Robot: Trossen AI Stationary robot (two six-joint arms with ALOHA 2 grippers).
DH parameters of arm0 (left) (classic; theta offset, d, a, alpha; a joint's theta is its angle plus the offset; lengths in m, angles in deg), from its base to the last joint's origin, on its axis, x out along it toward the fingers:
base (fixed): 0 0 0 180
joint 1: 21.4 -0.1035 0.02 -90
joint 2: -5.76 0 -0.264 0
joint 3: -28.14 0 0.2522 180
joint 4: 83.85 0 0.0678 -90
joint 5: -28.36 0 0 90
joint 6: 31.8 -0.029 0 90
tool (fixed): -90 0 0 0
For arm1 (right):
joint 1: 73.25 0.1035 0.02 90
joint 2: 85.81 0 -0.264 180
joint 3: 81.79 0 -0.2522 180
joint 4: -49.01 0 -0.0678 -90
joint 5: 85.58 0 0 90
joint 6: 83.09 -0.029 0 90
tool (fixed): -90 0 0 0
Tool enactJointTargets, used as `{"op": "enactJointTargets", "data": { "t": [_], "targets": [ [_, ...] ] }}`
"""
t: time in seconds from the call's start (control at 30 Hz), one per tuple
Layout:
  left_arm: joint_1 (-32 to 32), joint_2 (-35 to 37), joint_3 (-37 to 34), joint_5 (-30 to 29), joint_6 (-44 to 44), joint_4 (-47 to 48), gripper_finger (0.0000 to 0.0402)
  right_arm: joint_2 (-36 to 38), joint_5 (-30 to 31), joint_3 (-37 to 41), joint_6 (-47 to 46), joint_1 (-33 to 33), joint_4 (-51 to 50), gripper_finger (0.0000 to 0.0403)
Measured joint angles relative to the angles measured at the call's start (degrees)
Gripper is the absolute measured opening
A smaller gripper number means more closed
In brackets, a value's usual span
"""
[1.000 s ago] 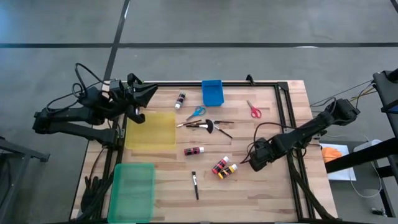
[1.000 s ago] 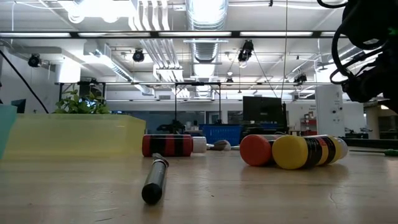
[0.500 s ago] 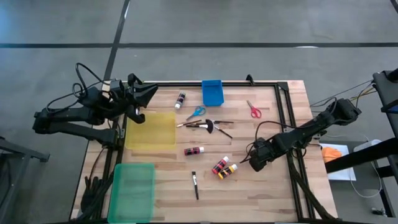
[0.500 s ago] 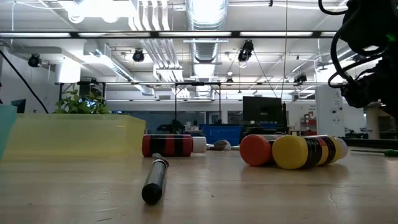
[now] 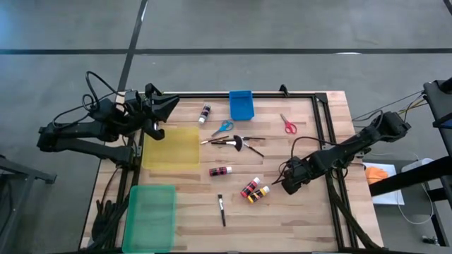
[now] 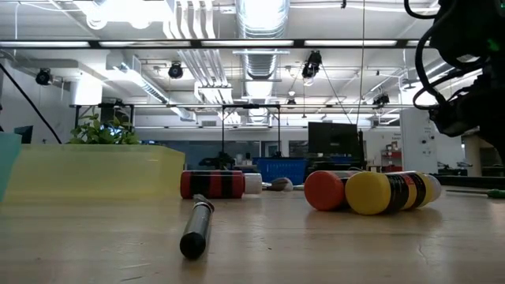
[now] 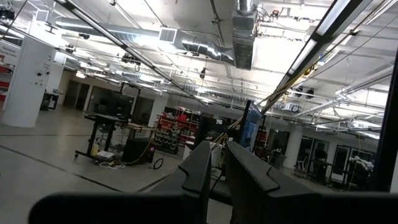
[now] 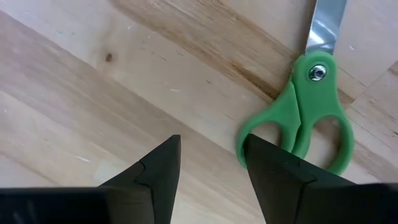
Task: Pick & Place Paint Supplies
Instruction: Put the green scissors into the yellow bin
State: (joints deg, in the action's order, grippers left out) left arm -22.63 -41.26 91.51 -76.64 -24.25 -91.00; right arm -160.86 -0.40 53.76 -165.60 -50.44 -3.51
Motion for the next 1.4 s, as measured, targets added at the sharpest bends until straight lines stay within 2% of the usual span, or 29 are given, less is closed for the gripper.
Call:
{"op": "enactJointTargets", "data": {
  "t": [0.3,0.57,0.87,1.4],
  "targets": [
    [0.0,0.0,0.0,0.0,0.4,-0.1,0.0060,-0.2,-0.4,1.6,-1.4,0.0,-0.3,0.0096],
    [0.0,0.0,0.0,0.0,0.4,0.0,0.0061,-0.2,-0.4,1.8,-1.4,0.0,-1.6,0.0016],
    [0.0,0.0,0.0,0.0,0.3,0.1,0.0061,1.1,1.8,-0.8,-1.1,0.1,-4.0,0.0012],
    [0.0,0.0,0.0,0.0,0.2,5.5,0.0061,2.2,8.9,-12.9,3.2,-0.4,-5.5,0.0011]
  ]
}}
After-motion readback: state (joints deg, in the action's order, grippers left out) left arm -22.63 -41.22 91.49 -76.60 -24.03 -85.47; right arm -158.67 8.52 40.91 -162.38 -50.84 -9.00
